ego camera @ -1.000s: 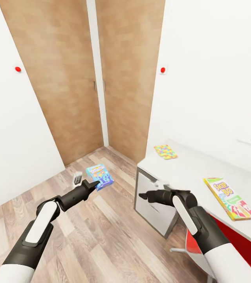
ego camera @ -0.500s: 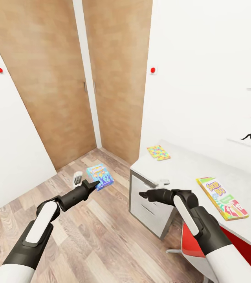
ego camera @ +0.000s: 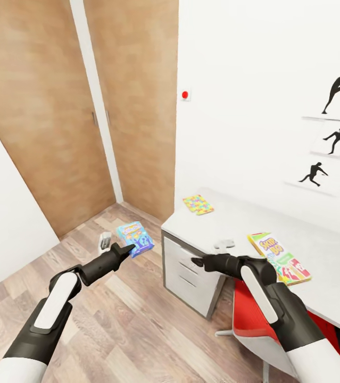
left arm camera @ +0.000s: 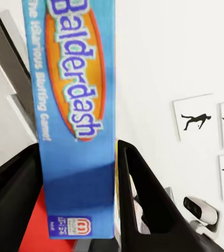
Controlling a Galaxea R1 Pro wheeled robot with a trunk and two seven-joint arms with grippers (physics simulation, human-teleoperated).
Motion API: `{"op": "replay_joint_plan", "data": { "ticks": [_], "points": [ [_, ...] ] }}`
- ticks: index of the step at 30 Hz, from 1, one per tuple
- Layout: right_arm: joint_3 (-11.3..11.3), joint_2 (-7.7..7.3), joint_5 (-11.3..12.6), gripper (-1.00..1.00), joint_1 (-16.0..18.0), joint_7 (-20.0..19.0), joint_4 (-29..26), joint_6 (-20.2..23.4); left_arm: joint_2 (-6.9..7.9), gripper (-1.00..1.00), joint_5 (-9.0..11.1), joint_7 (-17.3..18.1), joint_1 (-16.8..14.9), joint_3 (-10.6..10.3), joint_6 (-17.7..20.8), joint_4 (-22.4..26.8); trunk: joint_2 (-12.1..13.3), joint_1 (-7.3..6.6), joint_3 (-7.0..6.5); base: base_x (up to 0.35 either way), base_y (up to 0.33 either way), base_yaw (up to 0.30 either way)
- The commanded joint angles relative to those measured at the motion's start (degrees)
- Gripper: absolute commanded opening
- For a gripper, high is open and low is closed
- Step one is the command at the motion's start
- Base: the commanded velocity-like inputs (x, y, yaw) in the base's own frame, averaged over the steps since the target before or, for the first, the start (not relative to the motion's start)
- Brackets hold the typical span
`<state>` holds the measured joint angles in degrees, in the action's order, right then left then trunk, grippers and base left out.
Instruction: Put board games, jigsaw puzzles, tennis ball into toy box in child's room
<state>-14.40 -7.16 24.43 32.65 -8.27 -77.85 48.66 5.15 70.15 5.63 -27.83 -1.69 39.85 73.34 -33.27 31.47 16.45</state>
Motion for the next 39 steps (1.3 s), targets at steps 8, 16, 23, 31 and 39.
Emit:
{"op": "replay_joint_plan", "data": {
  "ticks": [8, 16, 23, 31, 39],
  "points": [
    [5.0, -4.71, 0.0, 1.00, -4.6, -0.7, -12.1, 4.0, 0.18, -1.00, 0.1, 0.2, 0.8, 0.0, 0.7, 8.1, -0.1, 0.02, 0.09, 0.000, 0.000, -0.284],
    [17.4, -8.15, 0.1, 1.00, -6.4, -17.4, -14.5, 4.8, 0.05, -1.00, 0.1, 0.1, 1.5, -0.6, 1.1, 14.7, -0.1, 0.02, 0.09, 0.000, 0.000, -0.060],
    [18.4, -8.66, 0.1, 1.00, -6.5, -20.2, -14.6, 4.9, 0.11, -1.00, 0.1, 0.1, 1.5, -0.6, 1.1, 14.9, -0.1, 0.02, 0.09, 0.043, 0.027, -0.009],
    [18.7, -8.79, 0.1, 1.00, -6.5, -21.1, -14.6, 5.0, 0.15, -1.00, 0.1, 0.2, 1.6, -0.6, 1.1, 15.0, -0.1, 0.02, 0.06, 0.184, 0.146, -0.130],
    [18.8, -8.86, 0.1, 1.00, -6.5, -21.2, -14.7, 5.1, 0.08, -1.00, -0.2, 0.1, 1.6, -0.6, 1.1, 15.0, -0.1, 0.02, -0.11, 0.060, 0.049, -0.260]
  ]
}}
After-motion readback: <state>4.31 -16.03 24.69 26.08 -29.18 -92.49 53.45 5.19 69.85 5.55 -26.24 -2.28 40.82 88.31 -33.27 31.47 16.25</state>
